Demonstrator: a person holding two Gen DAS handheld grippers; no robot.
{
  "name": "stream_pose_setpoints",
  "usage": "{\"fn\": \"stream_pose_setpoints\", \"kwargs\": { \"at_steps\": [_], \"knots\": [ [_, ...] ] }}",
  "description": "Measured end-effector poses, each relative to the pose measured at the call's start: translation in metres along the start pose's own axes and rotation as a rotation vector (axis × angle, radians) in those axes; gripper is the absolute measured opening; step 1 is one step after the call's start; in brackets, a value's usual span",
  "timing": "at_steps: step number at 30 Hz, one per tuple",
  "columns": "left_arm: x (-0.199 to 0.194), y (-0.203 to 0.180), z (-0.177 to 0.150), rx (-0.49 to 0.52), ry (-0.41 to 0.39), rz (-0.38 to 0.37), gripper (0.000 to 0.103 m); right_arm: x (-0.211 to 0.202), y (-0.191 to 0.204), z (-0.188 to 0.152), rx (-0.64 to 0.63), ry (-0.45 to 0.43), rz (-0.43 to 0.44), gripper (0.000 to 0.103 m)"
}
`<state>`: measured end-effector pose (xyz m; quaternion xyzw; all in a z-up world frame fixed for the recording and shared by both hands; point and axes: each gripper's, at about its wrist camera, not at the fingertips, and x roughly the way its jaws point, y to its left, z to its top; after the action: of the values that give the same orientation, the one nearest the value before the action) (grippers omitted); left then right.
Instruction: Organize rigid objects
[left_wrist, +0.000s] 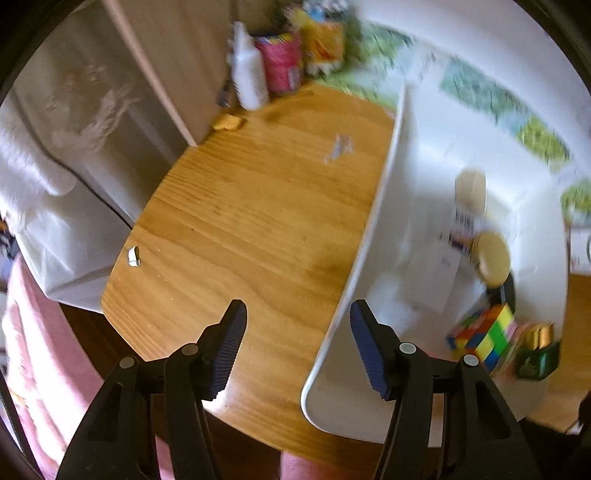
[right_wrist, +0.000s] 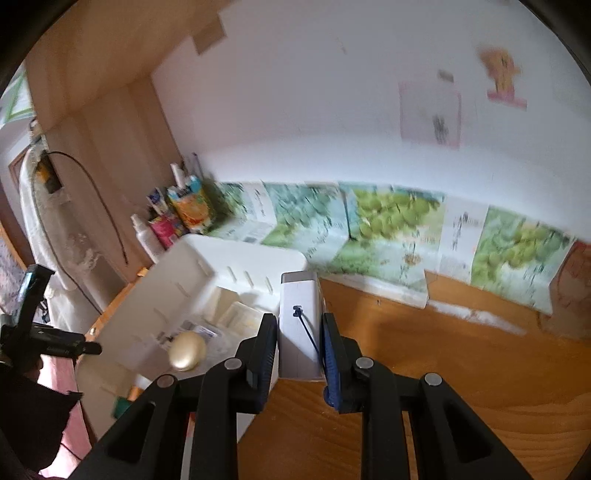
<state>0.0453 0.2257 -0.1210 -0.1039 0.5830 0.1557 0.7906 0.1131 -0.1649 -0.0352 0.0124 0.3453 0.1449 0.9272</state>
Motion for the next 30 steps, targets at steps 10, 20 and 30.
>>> {"fn": "stream_pose_setpoints", "kwargs": {
  "at_steps": [10, 20, 30],
  "knots": [
    [-0.045, -0.001, 0.007, 0.003, -0.188, -0.146, 0.063, -0.024, 0.075, 0.012, -0.044, -0.003, 0.119, 0.024],
    [-0.090, -0.003, -0.005, 0.086, -0.331, -0.165, 0.068, -0.017, 0.157, -0.004, -0.080, 0.050, 0.148, 0.026],
    [-0.105, -0.048, -0.049, 0.272, -0.316, -0.262, 0.069, -0.059, 0.145, -0.057, 0.108, 0.071, -0.099, 0.075]
  ]
}}
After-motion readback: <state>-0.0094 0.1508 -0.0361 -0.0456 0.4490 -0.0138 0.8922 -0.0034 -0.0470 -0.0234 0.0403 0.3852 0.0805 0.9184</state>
